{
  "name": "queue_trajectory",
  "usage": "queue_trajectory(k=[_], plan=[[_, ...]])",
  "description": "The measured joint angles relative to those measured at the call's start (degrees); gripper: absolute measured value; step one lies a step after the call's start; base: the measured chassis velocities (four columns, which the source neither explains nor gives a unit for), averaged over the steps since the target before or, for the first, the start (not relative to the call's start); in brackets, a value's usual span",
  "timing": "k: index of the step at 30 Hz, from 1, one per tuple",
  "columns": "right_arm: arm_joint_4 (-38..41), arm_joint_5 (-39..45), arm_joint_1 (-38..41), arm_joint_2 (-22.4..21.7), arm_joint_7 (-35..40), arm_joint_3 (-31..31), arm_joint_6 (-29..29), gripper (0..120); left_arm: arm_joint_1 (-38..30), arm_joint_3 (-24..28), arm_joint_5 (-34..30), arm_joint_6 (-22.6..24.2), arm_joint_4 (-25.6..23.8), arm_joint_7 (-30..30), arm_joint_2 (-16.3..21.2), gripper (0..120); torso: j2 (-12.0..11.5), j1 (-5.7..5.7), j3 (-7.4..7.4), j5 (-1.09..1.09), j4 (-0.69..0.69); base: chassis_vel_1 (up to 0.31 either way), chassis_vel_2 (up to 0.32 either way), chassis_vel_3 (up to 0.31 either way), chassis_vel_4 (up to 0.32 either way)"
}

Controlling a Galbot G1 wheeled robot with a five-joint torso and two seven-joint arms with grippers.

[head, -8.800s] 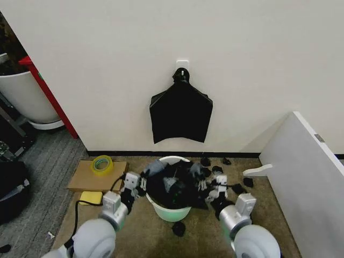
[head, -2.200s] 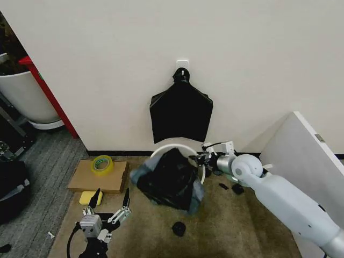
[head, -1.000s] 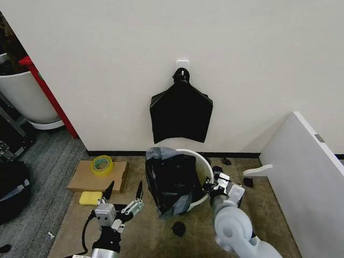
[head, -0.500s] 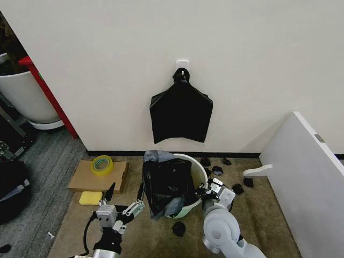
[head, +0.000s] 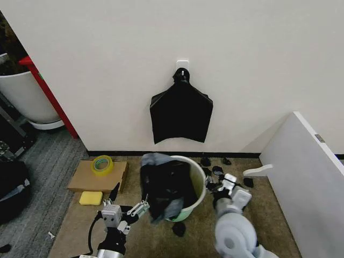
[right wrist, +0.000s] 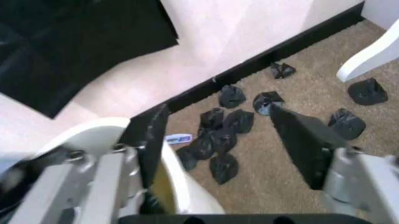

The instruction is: Place the garbage bag over the trash bin.

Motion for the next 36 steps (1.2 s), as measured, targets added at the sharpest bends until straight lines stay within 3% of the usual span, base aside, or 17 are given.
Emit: queue_trajectory(k=[2, 5, 7, 9, 15, 21, 24, 36], plan=[[2.23, 0.32, -1.83, -1.37, -4.63, 1.54, -0.82, 72, 0.00, 0.23, 0.03, 0.03, 0.01, -0.02, -0.02, 100, 0.00, 0.00, 0.00, 0.00, 0.00, 0.000, 0.000, 0.000, 0.000], [5.37, -1.03, -4.49, -4.42, -21.50, 2.53, -2.47, 86, -0.06, 0.76, 0.22, 0.19, 0.41, -0.09, -0.02, 100, 0.00, 0.00, 0.00, -0.01, 0.00, 0.000, 0.000, 0.000, 0.000], [5.66, -1.48, -4.61, -4.95, -24.44, 2.53, -2.95, 87, -0.07, 0.82, 0.23, 0.23, 0.46, -0.11, 0.00, 100, 0.00, 0.00, 0.00, -0.01, 0.00, 0.000, 0.000, 0.000, 0.000], [5.58, -3.44, -3.47, -6.18, -32.52, 1.51, -4.95, 98, 0.00, 0.92, 0.47, 0.47, 0.66, -0.20, 0.21, 100, 0.00, 0.00, 0.00, -0.01, 0.00, 0.000, 0.000, 0.000, 0.000], [-0.93, -2.01, 1.66, -5.62, -32.95, -1.32, -9.15, 99, 0.57, 0.88, 0.51, 0.50, 1.05, -0.27, 0.55, 100, -0.01, 0.00, 0.01, 0.00, 0.01, 0.000, 0.000, 0.000, 0.000], [-5.06, 4.01, 4.75, -3.76, -26.72, -2.64, -12.45, 79, -0.03, 1.54, 0.15, 0.71, 2.06, -0.48, 0.63, 100, -0.01, 0.00, 0.01, -0.01, 0.01, 0.000, 0.000, 0.000, 0.000], [-5.88, 4.07, 5.15, -3.22, -26.20, -2.96, -12.46, 72, -0.44, 1.72, -0.23, 1.03, 2.29, -0.55, 0.69, 100, -0.01, 0.00, 0.01, 0.00, 0.00, 0.000, 0.000, 0.000, 0.000], [-7.79, 1.90, 6.94, -2.22, -24.39, -4.38, -12.02, 24, -3.23, 2.26, -3.37, 3.87, 2.91, -1.38, 1.57, 100, -0.01, 0.00, 0.01, -0.01, 0.00, 0.000, 0.000, 0.000, 0.000]])
